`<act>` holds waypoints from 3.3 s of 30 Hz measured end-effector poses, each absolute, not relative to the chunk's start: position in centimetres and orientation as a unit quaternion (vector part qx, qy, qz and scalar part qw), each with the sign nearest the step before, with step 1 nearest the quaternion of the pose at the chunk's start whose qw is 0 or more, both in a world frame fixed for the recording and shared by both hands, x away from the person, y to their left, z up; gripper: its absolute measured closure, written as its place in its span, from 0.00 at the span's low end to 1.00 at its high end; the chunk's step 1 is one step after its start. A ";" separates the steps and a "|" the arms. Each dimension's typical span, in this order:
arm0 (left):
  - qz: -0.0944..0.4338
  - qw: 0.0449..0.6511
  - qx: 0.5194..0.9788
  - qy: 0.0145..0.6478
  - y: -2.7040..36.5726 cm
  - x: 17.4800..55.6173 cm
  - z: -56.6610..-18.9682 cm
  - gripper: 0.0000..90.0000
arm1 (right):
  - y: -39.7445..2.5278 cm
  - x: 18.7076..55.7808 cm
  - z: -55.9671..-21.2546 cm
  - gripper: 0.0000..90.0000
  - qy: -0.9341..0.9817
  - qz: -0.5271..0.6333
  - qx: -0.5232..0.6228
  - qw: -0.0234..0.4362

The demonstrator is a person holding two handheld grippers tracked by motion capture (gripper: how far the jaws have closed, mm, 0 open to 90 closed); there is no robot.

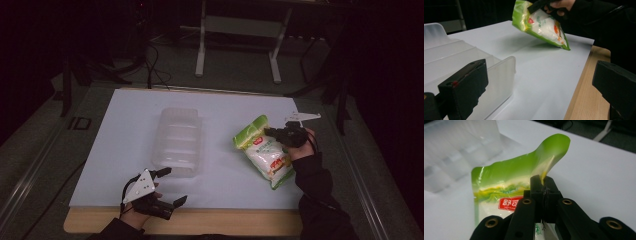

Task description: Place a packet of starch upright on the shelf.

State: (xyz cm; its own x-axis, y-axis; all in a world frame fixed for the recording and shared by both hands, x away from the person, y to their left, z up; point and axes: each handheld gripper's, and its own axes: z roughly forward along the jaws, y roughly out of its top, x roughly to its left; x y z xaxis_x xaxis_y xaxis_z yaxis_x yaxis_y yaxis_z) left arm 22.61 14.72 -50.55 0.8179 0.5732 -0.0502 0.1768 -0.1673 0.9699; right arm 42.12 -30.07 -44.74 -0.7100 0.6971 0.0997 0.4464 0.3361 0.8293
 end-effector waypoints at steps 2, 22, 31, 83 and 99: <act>0.167 0.594 0.746 0.252 14.7 22.6 -50.6 0.01 | -30.3 41.4 -44.2 0.99 0.802 0.462 0.352 0.142; 0.169 0.597 0.743 0.251 14.6 22.5 -50.4 0.01 | -31.5 36.0 -39.5 0.99 0.758 0.539 0.328 0.164; 0.172 0.597 0.742 0.253 14.6 22.6 -50.4 0.01 | -30.0 35.0 -38.3 0.99 0.735 0.571 0.329 0.160; 0.123 0.549 0.803 0.196 -6.4 34.7 -46.6 0.11 | -36.6 29.7 -43.2 0.98 0.725 0.546 0.384 0.172; 0.073 0.549 0.811 0.187 -9.0 36.3 -48.7 0.38 | -36.2 29.7 -43.2 0.98 0.730 0.544 0.375 0.173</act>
State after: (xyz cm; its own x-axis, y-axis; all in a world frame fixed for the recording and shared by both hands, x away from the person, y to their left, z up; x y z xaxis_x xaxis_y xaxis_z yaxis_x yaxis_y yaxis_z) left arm 36.30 -9.01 -48.75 0.9197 0.3828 -0.0867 0.2225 -0.3265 0.9186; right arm 29.68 -36.17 -43.20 -0.6589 0.7359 0.1560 0.3603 0.1267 0.9242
